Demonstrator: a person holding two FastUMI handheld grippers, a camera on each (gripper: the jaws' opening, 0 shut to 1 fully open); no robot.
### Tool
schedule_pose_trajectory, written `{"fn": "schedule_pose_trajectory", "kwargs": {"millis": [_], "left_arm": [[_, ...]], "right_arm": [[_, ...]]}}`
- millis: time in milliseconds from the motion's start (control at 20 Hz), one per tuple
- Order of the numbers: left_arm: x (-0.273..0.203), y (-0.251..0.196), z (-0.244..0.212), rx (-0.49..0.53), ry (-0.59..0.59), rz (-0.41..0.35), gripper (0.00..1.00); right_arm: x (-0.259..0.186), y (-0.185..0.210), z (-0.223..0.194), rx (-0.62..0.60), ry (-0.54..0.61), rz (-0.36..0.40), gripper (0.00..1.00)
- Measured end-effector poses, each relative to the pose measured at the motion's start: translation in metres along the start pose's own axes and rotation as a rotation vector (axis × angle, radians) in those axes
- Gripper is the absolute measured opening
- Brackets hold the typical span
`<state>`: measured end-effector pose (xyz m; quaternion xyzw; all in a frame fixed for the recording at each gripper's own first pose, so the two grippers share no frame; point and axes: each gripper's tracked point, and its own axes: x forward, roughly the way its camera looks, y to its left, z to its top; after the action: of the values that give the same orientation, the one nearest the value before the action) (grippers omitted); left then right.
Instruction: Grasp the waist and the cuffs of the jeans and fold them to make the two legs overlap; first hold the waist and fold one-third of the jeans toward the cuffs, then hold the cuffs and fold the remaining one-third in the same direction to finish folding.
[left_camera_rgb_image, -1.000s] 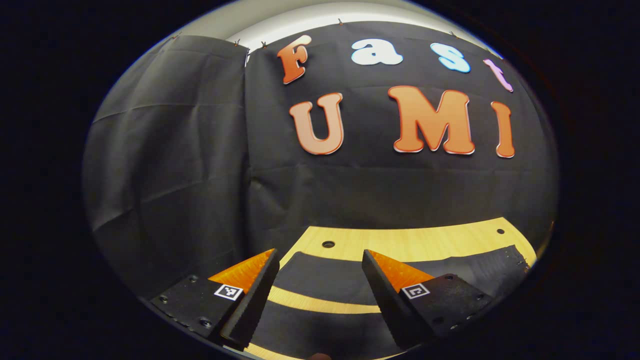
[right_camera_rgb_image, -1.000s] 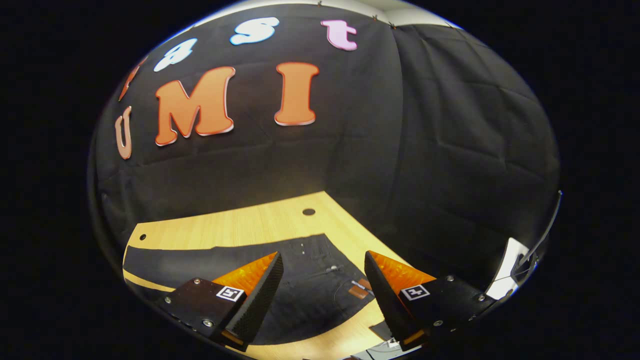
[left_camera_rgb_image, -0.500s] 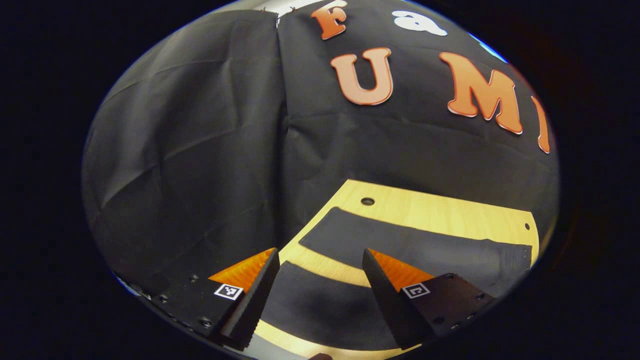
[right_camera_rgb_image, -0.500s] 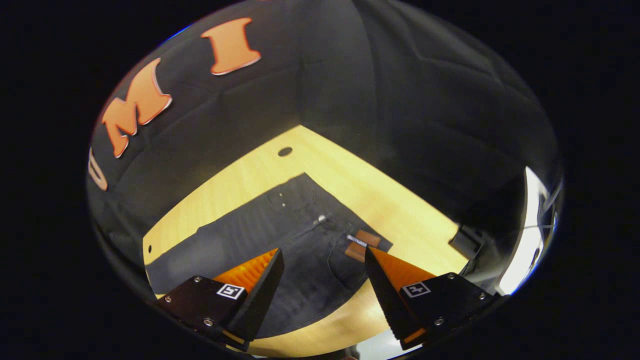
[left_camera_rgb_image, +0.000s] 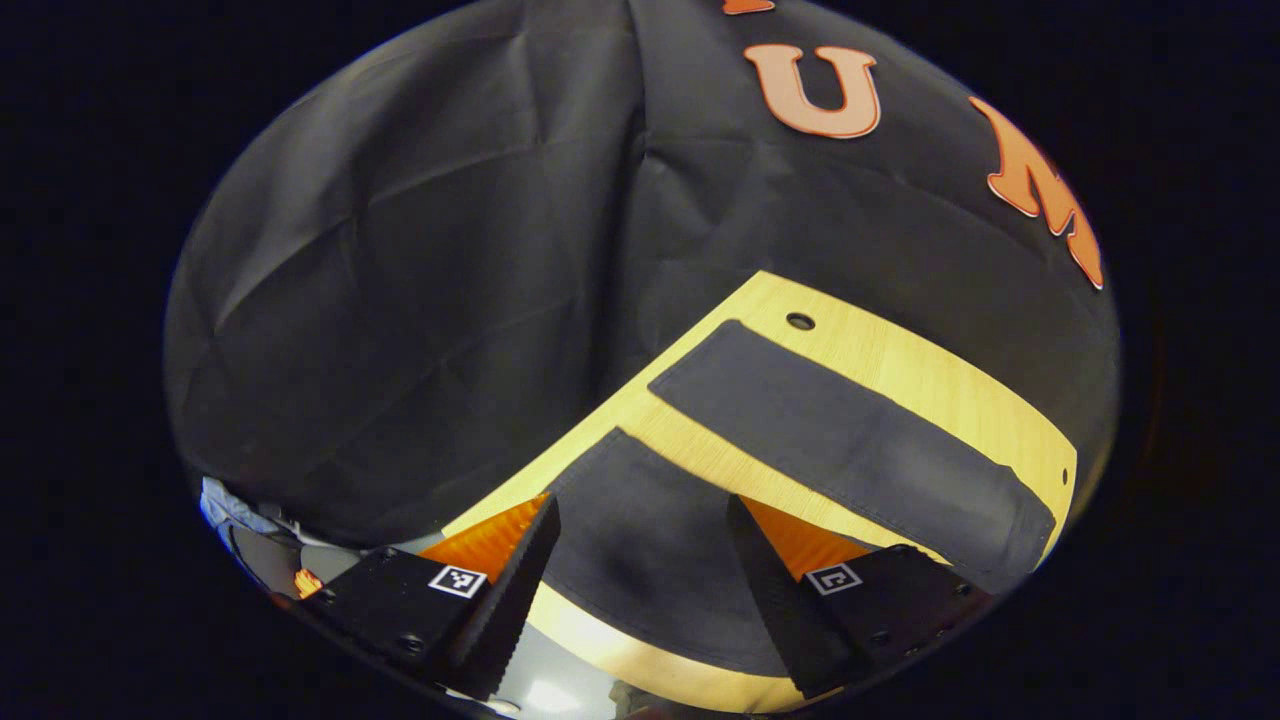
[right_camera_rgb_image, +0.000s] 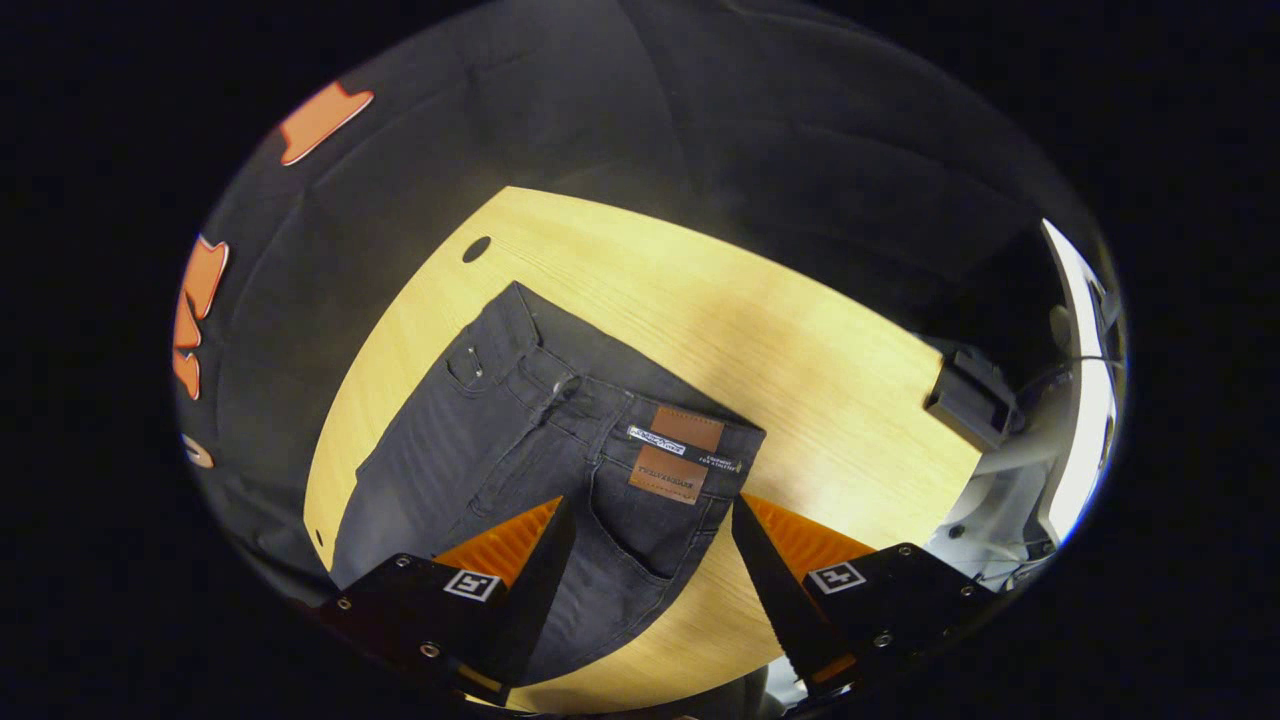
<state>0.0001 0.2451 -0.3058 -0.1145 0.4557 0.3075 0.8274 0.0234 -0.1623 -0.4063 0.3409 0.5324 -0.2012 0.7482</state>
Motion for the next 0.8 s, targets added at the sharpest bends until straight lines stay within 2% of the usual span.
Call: {"fn": "schedule_pose_trajectory", "kwargs": {"millis": [150,300,500,700,750,800], "left_arm": [[0.002,0.002,-0.005,-0.038,0.043,0.020,1.00],[0.005,0.004,-0.013,-0.067,0.086,0.043,1.00],[0.014,0.004,-0.024,-0.094,0.129,0.063,1.00],[0.022,0.007,-0.029,-0.101,0.180,0.091,1.00],[0.024,0.009,-0.028,-0.106,0.194,0.097,1.00],[0.025,0.010,-0.028,-0.111,0.214,0.103,1.00]], "right_arm": [[0.018,-0.015,-0.005,0.011,0.051,-0.060,0.94],[0.034,-0.016,-0.007,0.037,0.094,-0.064,0.87],[0.040,-0.022,-0.012,0.027,0.149,-0.116,0.78],[0.041,-0.025,-0.015,0.000,0.157,-0.195,0.78],[0.041,-0.028,-0.016,-0.014,0.165,-0.219,0.68],[0.042,-0.028,-0.016,-0.012,0.165,-0.236,0.69]]}}
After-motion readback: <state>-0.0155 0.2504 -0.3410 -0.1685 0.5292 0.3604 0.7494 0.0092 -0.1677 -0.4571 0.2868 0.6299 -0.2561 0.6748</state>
